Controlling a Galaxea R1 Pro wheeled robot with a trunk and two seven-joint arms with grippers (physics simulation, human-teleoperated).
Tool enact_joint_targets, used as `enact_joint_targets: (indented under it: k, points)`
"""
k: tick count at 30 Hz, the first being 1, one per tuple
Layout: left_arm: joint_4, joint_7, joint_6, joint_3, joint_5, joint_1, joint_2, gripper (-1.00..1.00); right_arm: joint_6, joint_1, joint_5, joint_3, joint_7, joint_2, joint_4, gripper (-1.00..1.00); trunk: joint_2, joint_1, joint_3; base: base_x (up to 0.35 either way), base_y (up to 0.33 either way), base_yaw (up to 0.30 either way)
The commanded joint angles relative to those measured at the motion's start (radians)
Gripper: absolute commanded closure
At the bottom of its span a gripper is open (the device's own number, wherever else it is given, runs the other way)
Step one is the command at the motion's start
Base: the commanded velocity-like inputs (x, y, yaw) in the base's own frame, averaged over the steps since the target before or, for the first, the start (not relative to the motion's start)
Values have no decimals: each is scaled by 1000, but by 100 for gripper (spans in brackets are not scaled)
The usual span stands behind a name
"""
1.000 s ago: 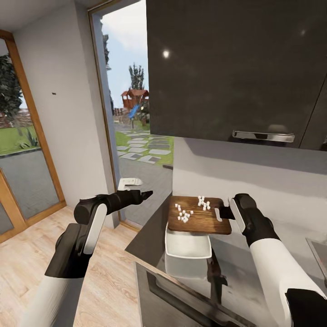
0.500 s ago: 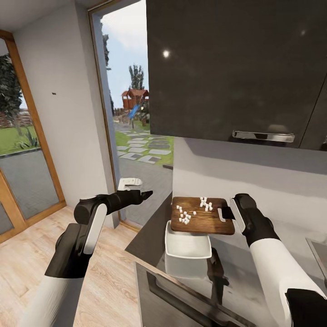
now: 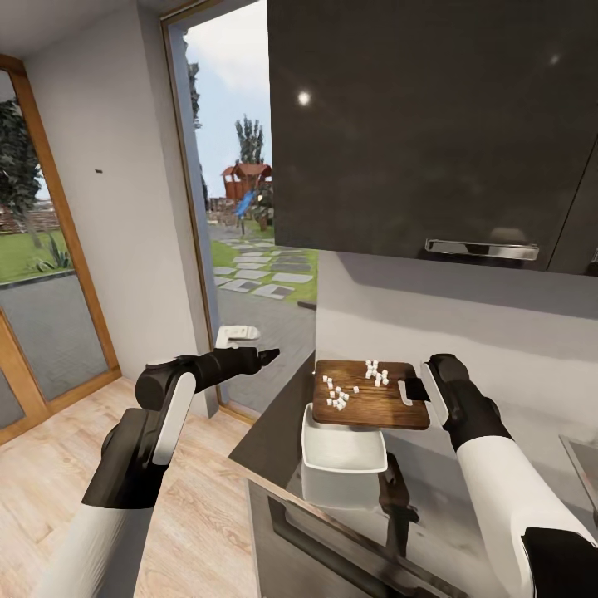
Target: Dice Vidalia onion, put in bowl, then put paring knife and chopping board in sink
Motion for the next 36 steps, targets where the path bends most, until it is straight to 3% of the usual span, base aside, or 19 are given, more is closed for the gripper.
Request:
enact_joint_targets:
  k: [1, 8, 15, 36]
  points:
    - [0, -4, 4, 1, -2, 0, 0, -100, 3, 0, -8, 0, -6, 0, -1, 100, -1, 0, 0, 0, 0, 0]
    - [0, -3, 4, 1, -2, 0, 0, -100, 3, 0, -5, 0, -6, 0, -1, 100, -1, 0, 0, 0, 0, 0]
    - [0, -3, 4, 1, -2, 0, 0, -100, 3, 0, 36, 0, -6, 0, -1, 100, -1, 0, 0, 0, 0, 0]
    - [1, -3, 4, 1, -2, 0, 0, -100, -12, 0, 44, 0, -4, -3, -1, 100, -1, 0, 0, 0, 0, 0]
